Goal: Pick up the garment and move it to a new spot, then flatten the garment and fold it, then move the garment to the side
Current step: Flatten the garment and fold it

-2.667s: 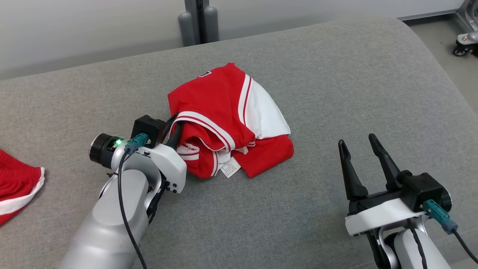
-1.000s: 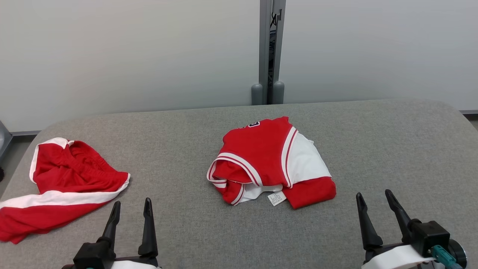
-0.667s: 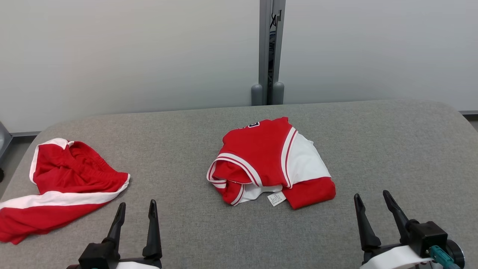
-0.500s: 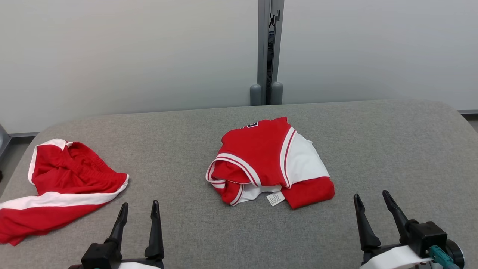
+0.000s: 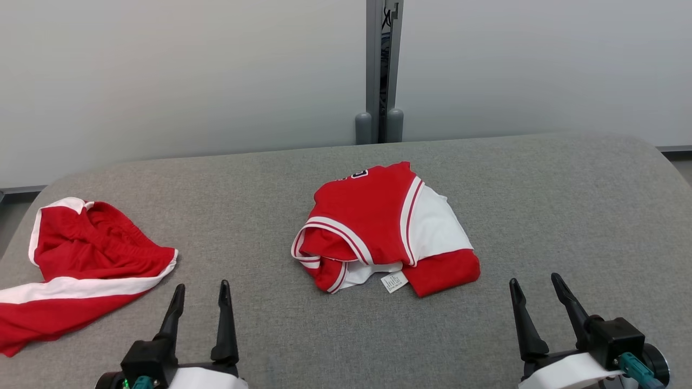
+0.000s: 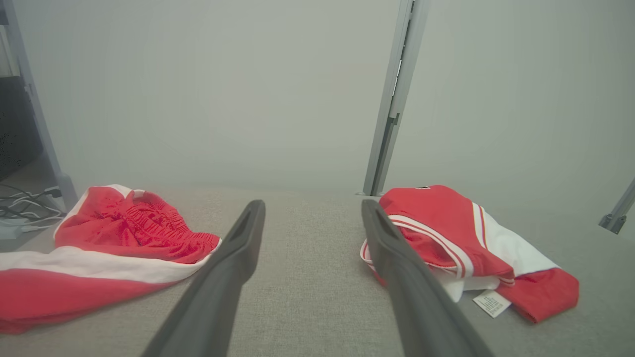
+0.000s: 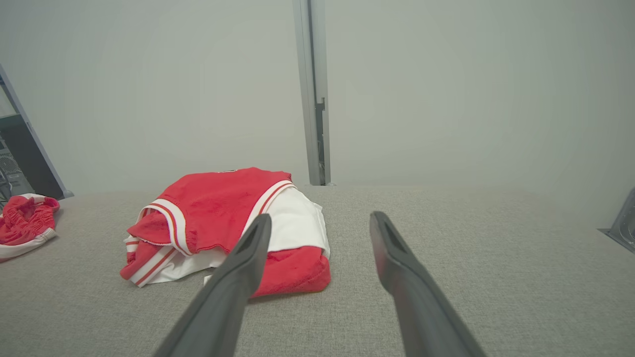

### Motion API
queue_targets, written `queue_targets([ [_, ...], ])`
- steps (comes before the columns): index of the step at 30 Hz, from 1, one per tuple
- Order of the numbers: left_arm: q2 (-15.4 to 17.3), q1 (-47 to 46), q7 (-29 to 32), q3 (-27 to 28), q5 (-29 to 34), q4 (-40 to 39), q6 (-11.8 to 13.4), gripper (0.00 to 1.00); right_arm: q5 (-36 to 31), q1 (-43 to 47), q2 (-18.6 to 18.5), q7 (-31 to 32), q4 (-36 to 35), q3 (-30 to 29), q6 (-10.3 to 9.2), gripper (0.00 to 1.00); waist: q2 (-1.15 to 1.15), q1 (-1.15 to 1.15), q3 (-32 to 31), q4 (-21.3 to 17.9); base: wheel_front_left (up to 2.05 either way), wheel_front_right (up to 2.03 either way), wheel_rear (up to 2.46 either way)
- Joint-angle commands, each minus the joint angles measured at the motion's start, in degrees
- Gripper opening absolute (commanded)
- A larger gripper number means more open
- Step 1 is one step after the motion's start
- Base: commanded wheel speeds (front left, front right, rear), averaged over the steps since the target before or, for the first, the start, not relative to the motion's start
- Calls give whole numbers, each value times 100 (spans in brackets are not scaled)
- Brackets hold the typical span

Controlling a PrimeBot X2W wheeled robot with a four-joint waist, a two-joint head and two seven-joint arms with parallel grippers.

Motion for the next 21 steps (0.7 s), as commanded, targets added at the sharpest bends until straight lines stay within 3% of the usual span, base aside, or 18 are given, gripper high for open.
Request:
queue_targets([
  [1,10,-160,-9,-75,89,45,-25,100,-6,-72,-26,-31,30,15,1,100,0,0,35,-37,0,0,0],
  [10,16,-1081,-10,-807,583,660,-434,100,108,-260,-30,-31,-24,72,1,100,0,0,318,-318,0,0,0],
  [16,16,-2001,-9,-1459,857,1369,-869,100,169,-391,-94,-31,-98,57,1,100,0,0,615,-539,0,0,0],
  [20,18,-2480,-8,-1816,885,1856,-1024,100,210,-471,-99,-31,-110,44,1,100,0,0,788,-645,0,0,0],
  [21,19,-2823,58,-2068,940,2248,-1105,100,240,-544,-100,-31,-124,69,1,100,0,0,901,-716,0,0,0],
])
